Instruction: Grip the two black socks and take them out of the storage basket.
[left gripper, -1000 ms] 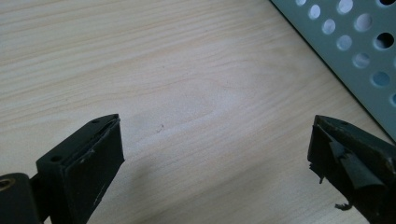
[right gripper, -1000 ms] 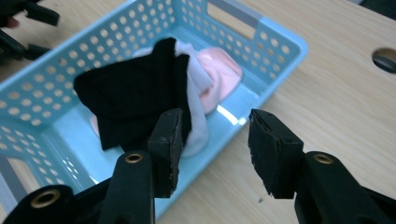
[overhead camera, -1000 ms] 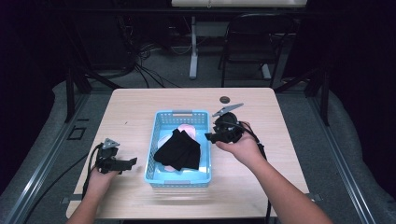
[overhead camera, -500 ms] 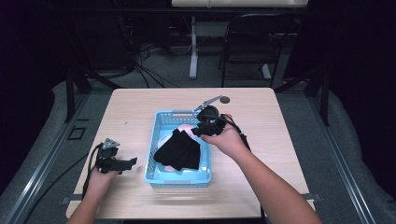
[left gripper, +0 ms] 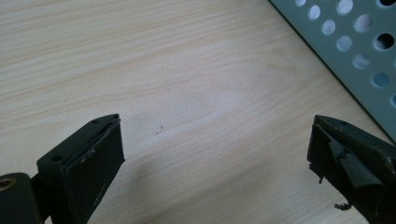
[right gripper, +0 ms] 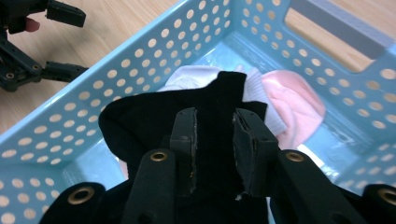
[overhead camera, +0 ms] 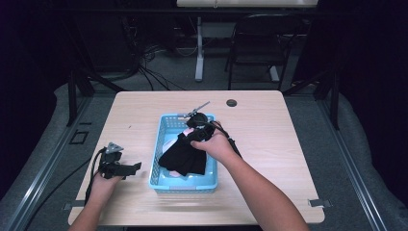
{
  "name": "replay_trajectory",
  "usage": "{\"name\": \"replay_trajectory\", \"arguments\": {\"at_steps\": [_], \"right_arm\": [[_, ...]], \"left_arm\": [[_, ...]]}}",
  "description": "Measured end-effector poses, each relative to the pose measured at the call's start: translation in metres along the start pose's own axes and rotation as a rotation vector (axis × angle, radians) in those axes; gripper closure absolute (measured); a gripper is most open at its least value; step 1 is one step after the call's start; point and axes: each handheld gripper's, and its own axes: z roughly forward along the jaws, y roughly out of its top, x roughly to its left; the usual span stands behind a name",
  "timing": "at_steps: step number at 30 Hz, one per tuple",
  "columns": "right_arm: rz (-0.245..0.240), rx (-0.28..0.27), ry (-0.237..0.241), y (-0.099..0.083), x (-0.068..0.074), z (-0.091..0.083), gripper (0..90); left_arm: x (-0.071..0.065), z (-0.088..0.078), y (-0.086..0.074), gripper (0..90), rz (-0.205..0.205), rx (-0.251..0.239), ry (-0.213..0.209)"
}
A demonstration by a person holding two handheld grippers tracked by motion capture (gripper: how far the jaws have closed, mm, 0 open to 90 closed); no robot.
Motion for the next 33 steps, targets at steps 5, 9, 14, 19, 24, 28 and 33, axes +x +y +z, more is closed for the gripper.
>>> {"name": "replay_trajectory", "arguments": {"at_steps": [5,9,14,19,24,28,33], "right_arm": [[0.024,0.016,0.005,0.001,0.000,0.011,70.2],[0.037,0.043,-0.011,0.001,-0.004,0.021,70.0],[0.032,0.062,-0.023,0.000,-0.005,0.024,71.0],[0.041,0.064,-0.017,-0.001,-0.003,0.027,72.9],[0.036,0.073,-0.019,-0.004,-0.002,0.031,78.1],[0.023,0.084,-0.053,-0.005,-0.006,0.029,72.7],[0.026,0.100,-0.038,-0.007,-0.007,0.032,80.3]], "left_arm": [[0.000,-0.001,0.000,3.9,0.001,0.000,-0.004],[0.000,-0.001,0.000,3.9,0.003,-0.002,-0.003],[0.000,0.000,0.000,3.9,0.000,-0.006,-0.001],[0.000,0.000,0.000,3.9,0.003,-0.004,-0.001],[0.000,0.000,0.000,3.9,0.003,-0.004,-0.001],[0.000,0.000,0.000,3.9,0.003,-0.003,-0.001],[0.000,0.000,0.001,3.9,0.003,0.000,-0.002]]}}
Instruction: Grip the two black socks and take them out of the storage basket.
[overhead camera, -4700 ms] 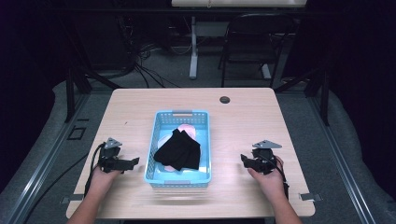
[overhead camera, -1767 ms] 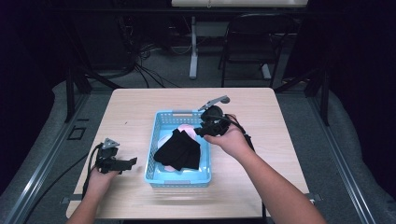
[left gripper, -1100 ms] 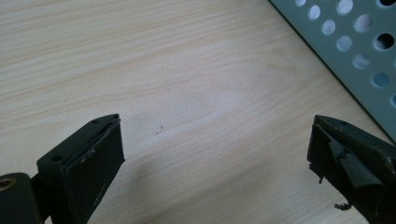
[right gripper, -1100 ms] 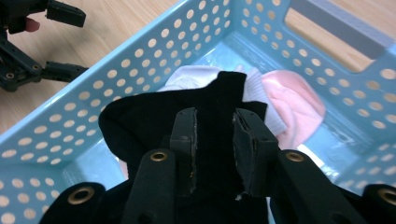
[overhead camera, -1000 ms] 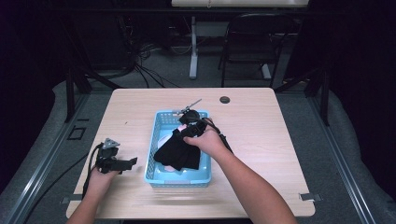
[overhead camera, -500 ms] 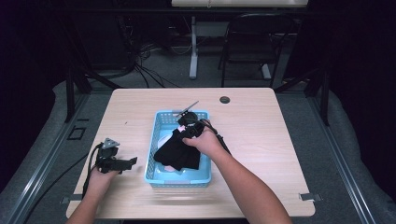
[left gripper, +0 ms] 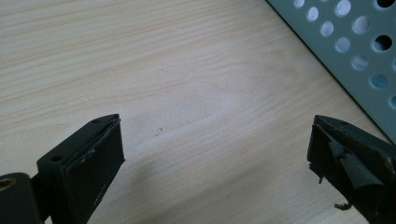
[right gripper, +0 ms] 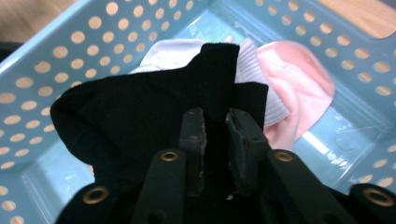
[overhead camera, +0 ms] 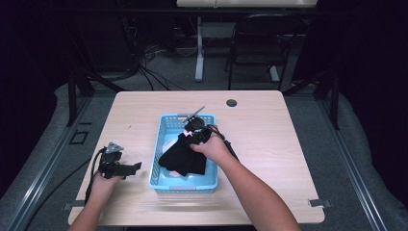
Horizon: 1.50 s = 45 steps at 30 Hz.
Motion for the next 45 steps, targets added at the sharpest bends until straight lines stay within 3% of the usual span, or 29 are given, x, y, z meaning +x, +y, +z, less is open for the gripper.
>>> {"name": "replay_trajectory", "arguments": {"at_steps": [2,6,12,14,20,22,29,45], "right_arm": [[0.011,-0.022,0.002,-0.001,0.002,0.001,83.4],[-0.002,-0.012,0.010,0.000,0.002,-0.002,85.8],[0.000,-0.059,0.030,-0.001,0.008,-0.009,86.7],[-0.034,-0.045,0.036,0.001,0.011,-0.018,86.8],[-0.068,-0.095,0.042,0.004,0.021,-0.041,86.9],[-0.082,-0.122,0.053,0.007,0.025,-0.061,86.9],[-0.100,-0.189,0.051,0.011,0.029,-0.101,86.9],[-0.101,-0.231,0.029,0.006,0.026,-0.137,86.9]], "left_arm": [[0.000,0.000,0.000,3.9,0.004,0.001,0.001],[0.000,0.000,0.000,3.9,0.007,0.002,0.000],[0.000,0.000,0.000,3.9,0.008,0.003,0.001],[0.000,0.000,0.000,3.9,0.012,0.006,0.002],[0.000,0.000,0.000,3.9,0.005,0.004,0.003],[0.000,0.000,0.000,3.9,0.004,0.007,0.004],[0.000,0.000,0.000,3.9,0.003,0.006,0.005],[0.001,0.001,0.000,3.9,0.002,0.009,0.008]]}}
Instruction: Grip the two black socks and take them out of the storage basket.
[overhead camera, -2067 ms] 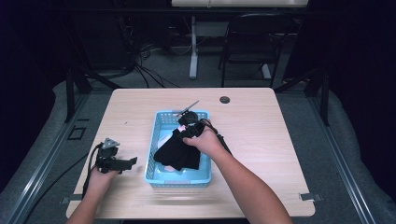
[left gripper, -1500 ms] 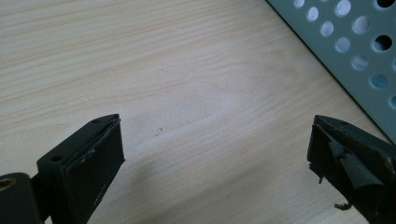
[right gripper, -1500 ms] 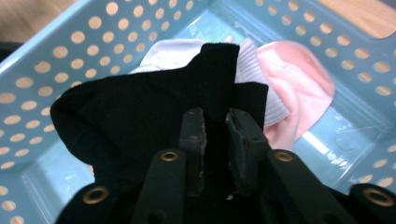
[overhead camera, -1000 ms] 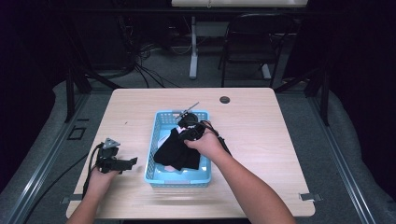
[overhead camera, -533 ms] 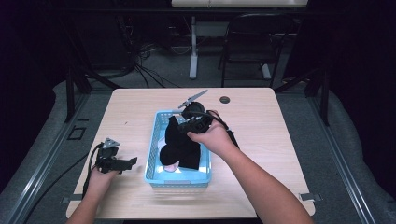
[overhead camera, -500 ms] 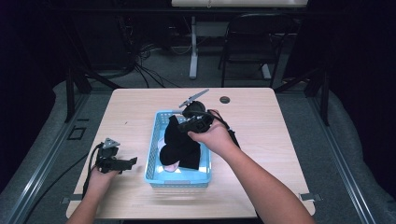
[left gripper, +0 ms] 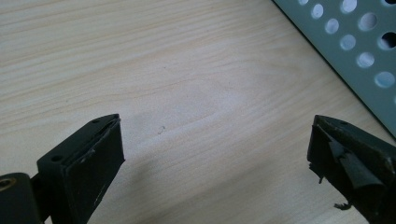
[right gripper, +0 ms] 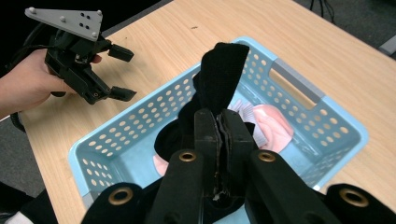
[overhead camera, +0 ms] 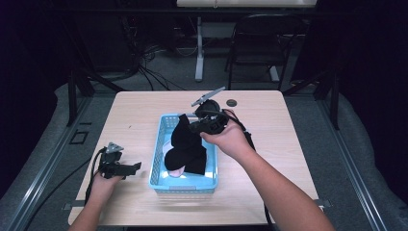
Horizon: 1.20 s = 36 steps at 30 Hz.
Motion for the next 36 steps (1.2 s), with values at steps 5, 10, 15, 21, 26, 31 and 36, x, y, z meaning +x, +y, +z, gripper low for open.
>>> {"name": "replay_trajectory", "arguments": {"at_steps": [5,10,15,21,26,31,36], "right_arm": [[-0.017,-0.014,-0.002,-0.004,0.001,-0.020,86.9],[-0.015,-0.028,-0.020,-0.014,-0.001,-0.041,86.8],[0.019,-0.045,-0.056,-0.033,-0.013,-0.065,86.8],[0.062,-0.060,-0.097,-0.051,-0.029,-0.087,86.8],[0.095,-0.056,-0.136,-0.065,-0.041,-0.097,86.8],[0.110,-0.067,-0.157,-0.078,-0.045,-0.101,86.7],[0.142,-0.063,-0.159,-0.095,-0.048,-0.098,86.7]], "left_arm": [[0.000,0.001,0.000,3.9,0.001,-0.003,0.003],[0.000,0.001,0.000,3.9,0.000,-0.001,0.004],[-0.001,0.001,0.000,4.1,0.006,0.004,0.003],[-0.001,0.001,-0.001,4.1,0.002,0.002,0.006],[-0.001,0.001,-0.001,4.1,0.004,0.003,0.006],[-0.001,0.001,-0.001,4.2,0.008,-0.001,0.006],[-0.002,0.000,-0.001,4.2,0.016,-0.004,0.008]]}}
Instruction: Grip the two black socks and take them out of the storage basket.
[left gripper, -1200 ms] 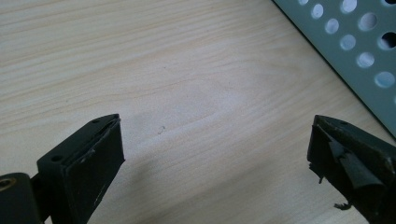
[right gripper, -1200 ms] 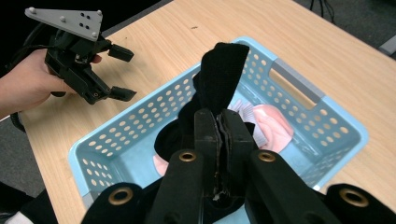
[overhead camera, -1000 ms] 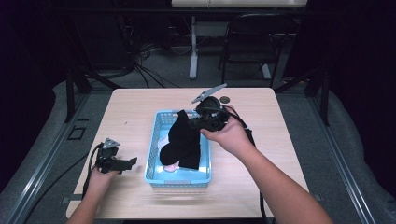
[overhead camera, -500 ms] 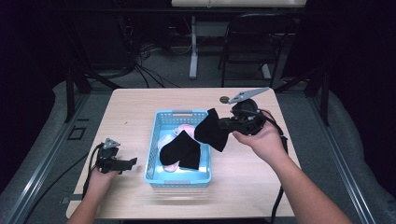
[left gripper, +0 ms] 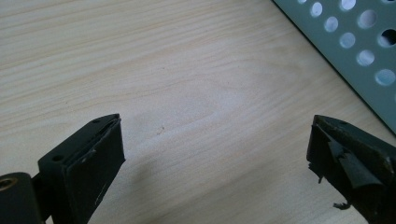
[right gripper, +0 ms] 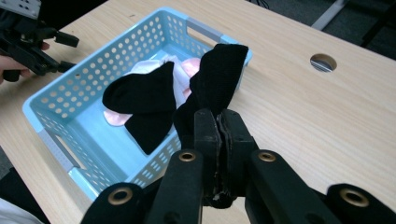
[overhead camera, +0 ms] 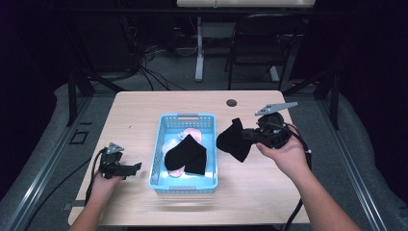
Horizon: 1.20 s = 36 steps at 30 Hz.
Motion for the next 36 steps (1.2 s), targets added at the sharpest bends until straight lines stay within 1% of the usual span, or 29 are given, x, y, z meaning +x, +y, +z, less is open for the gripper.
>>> {"name": "replay_trajectory", "arguments": {"at_steps": [1,2,3,4,6,7,8,9,10,11,12,14,16,17,18,20,21,23,25,26,28,30,31,34,36], "right_arm": [[-0.002,0.009,-0.001,-0.003,-0.001,0.001,86.7],[0.009,0.005,-0.005,-0.006,-0.002,0.003,86.6],[0.009,0.005,-0.005,-0.006,-0.002,0.003,86.6],[0.021,0.011,-0.002,-0.012,-0.004,0.006,86.6],[0.036,0.017,-0.005,-0.019,-0.007,0.009,86.6],[0.036,0.017,-0.005,-0.019,-0.007,0.009,86.6],[0.052,0.016,-0.003,-0.027,-0.009,0.013,86.6],[0.052,0.016,-0.003,-0.027,-0.009,0.013,86.6],[0.069,0.024,-0.010,-0.035,-0.012,0.018,86.6],[0.069,0.024,-0.010,-0.035,-0.012,0.018,86.6],[0.091,0.035,-0.008,-0.042,-0.015,0.024,86.6],[0.105,0.047,-0.013,-0.050,-0.020,0.031,86.5],[0.116,0.061,-0.039,-0.059,-0.028,0.039,86.4],[0.128,0.077,-0.052,-0.064,-0.034,0.044,86.4],[0.148,0.083,-0.062,-0.070,-0.041,0.049,86.3],[0.199,0.114,-0.084,-0.083,-0.055,0.059,86.3],[0.223,0.126,-0.103,-0.090,-0.063,0.063,86.4],[0.266,0.139,-0.126,-0.103,-0.076,0.070,86.3],[0.311,0.143,-0.143,-0.114,-0.087,0.073,86.2],[0.326,0.137,-0.149,-0.119,-0.091,0.074,86.0],[0.354,0.140,-0.152,-0.126,-0.098,0.074,85.6],[0.372,0.134,-0.168,-0.132,-0.103,0.075,85.4],[0.372,0.134,-0.168,-0.132,-0.103,0.075,85.4],[0.393,0.133,-0.174,-0.137,-0.109,0.074,83.5],[0.393,0.129,-0.174,-0.137,-0.109,0.073,82.2]], "left_arm": [[0.000,0.000,0.000,4.2,0.000,0.000,0.000],[0.000,0.000,0.000,4.2,-0.002,0.003,0.000],[0.000,0.000,0.000,4.2,-0.002,0.003,0.000],[0.000,0.000,0.000,4.2,-0.001,0.003,0.000],[0.000,0.000,0.000,4.2,0.003,0.003,0.000],[0.000,0.000,0.000,4.2,0.003,0.003,0.000],[0.000,-0.001,0.000,4.2,0.000,-0.001,0.001],[0.000,-0.001,0.000,4.2,0.000,-0.001,0.001],[-0.001,-0.001,0.000,4.2,-0.004,-0.002,0.000],[-0.001,-0.001,0.000,4.2,-0.004,-0.002,0.000],[0.000,-0.001,0.000,4.3,0.000,0.000,0.001],[-0.001,0.000,0.000,4.2,0.002,0.003,0.000],[-0.001,0.000,0.000,4.2,0.000,0.004,-0.001],[-0.001,0.000,0.000,4.2,0.000,0.004,-0.001],[-0.001,0.000,0.000,4.2,0.002,0.005,-0.003],[0.000,0.000,0.000,4.2,0.002,0.005,-0.002],[-0.001,0.000,0.000,4.2,-0.002,0.006,-0.003],[-0.001,0.000,0.000,4.2,-0.003,0.008,-0.002],[-0.001,0.001,0.000,4.2,-0.002,0.008,-0.002],[-0.001,0.001,0.000,4.2,0.001,0.009,-0.002],[-0.001,0.001,0.000,4.2,0.001,0.008,-0.002],[-0.001,0.001,0.000,4.2,0.001,0.008,-0.001],[-0.001,0.001,0.000,4.2,0.001,0.008,-0.001],[-0.001,0.001,0.000,4.2,0.001,0.007,0.000],[-0.001,0.001,0.000,4.2,0.005,0.008,-0.001]]}}
